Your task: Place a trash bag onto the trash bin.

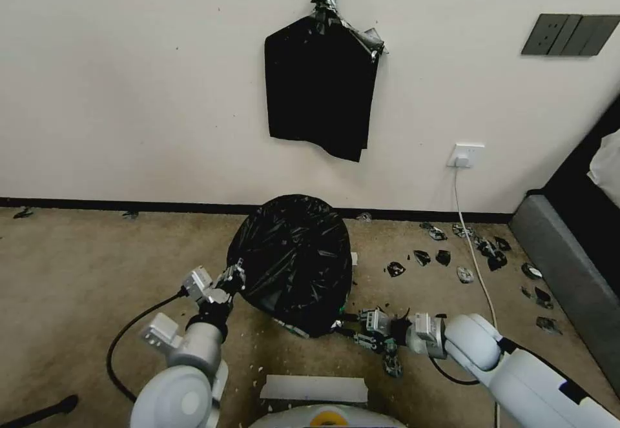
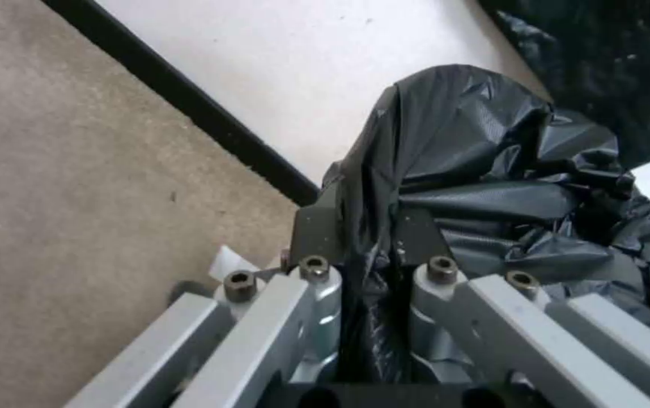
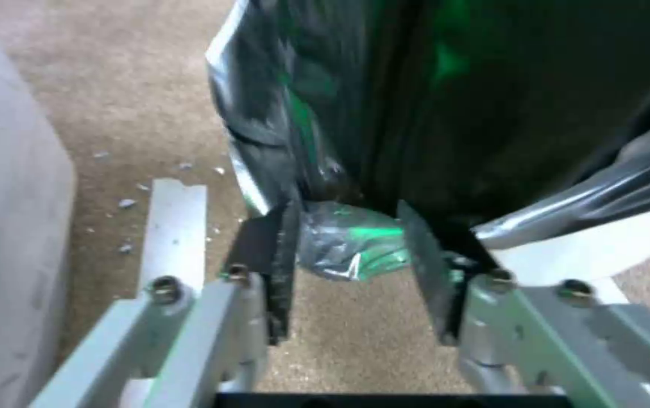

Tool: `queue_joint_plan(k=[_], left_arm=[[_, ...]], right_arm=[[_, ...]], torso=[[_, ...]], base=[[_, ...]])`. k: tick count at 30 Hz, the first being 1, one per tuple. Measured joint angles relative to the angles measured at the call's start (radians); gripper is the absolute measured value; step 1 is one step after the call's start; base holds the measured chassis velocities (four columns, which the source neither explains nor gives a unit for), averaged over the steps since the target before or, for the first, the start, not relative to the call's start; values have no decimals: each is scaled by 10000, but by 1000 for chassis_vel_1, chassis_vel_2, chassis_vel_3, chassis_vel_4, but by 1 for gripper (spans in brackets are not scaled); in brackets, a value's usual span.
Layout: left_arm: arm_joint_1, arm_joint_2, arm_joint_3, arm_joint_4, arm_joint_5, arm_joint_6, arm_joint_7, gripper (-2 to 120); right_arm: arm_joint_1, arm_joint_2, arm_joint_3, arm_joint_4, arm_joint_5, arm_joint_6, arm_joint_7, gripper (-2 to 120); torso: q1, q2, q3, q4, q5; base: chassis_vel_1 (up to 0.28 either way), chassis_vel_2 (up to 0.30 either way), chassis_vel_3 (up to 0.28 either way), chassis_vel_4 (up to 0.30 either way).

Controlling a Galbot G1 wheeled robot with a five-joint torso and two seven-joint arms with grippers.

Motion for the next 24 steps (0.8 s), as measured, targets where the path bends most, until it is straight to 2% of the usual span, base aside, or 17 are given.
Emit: queue_joint_plan(k=[1, 4, 6, 8, 13, 14, 16, 17, 18, 19, 20, 21, 22, 24], left_arm=[[0, 0, 0, 0, 0, 0, 0, 7], [-125, 140, -33, 185, 132, -13, 0, 7], [-142, 168, -35, 215, 162, -15, 0, 7], [-168, 209, -30, 253, 234, -28, 4, 7], [-181, 233, 14, 279, 368, -44, 25, 7], [-182, 272, 69, 308, 575, -56, 62, 7], [-171, 309, 163, 374, 1128, -200, 295, 7], [-171, 309, 163, 374, 1128, -200, 295, 7], [-166, 320, 192, 394, 1247, -253, 359, 7], [-161, 348, 238, 409, 1358, -303, 419, 7], [-161, 348, 238, 409, 1358, -303, 419, 7], [-158, 376, 292, 425, 1521, -366, 479, 7], [-154, 394, 347, 434, 1685, -430, 530, 7], [-116, 411, 473, 426, 2366, -626, 714, 7]], right_arm=[[0, 0, 0, 0, 0, 0, 0, 42], [-291, -225, 500, 364, -1, 9, -441, 57], [-369, -271, 678, 411, 4, 14, -453, 61], [-549, -300, 1242, 460, 73, 17, -197, 71], [-660, -221, 1943, 545, 238, -6, 412, 82], [-717, -75, 2576, 911, 551, -119, 1378, 90], [-712, 130, 3002, 2036, 820, -552, 3430, 99], [-712, 130, 3002, 2036, 820, -552, 3430, 99], [-675, 199, 3021, 2398, 716, -756, 4204, 100], [-566, 313, 2960, 3007, 433, -1226, 5519, 99], [-566, 313, 2960, 3007, 433, -1226, 5519, 99], [-418, 391, 2745, 3676, 265, -1695, 6783, 96], [-303, 427, 2539, 4245, 207, -2177, 7563, 95], [-138, 406, 2089, 5468, 160, -3187, 8326, 84]], torso=[[0, 0, 0, 0, 0], [1, 0, 0, 0, -1], [0, 0, 0, -1, -1], [0, 0, 0, -1, 1], [0, 0, 0, -1, -1], [0, 0, 0, -1, 1], [0, 0, 0, -1, -1], [0, 0, 0, -1, -1], [0, 0, 0, 0, -4], [1, 0, 0, -1, 0], [1, 0, 0, -1, 0], [1, 0, 0, 0, 0], [0, 0, 0, 2, -3], [0, 0, 0, 2, -1]], base=[[0, 0, 0, 0], [0, 0, 0, 0], [0, 0, 0, 0], [0, 0, 0, 0], [0, 0, 0, 0], [0, 0, 0, 0], [0, 0, 0, 0], [0, 0, 0, 0], [0, 0, 0, 0], [0, 0, 0, 0], [0, 0, 0, 0], [0, 0, 0, 0], [0, 0, 0, 0], [0, 0, 0, 0]])
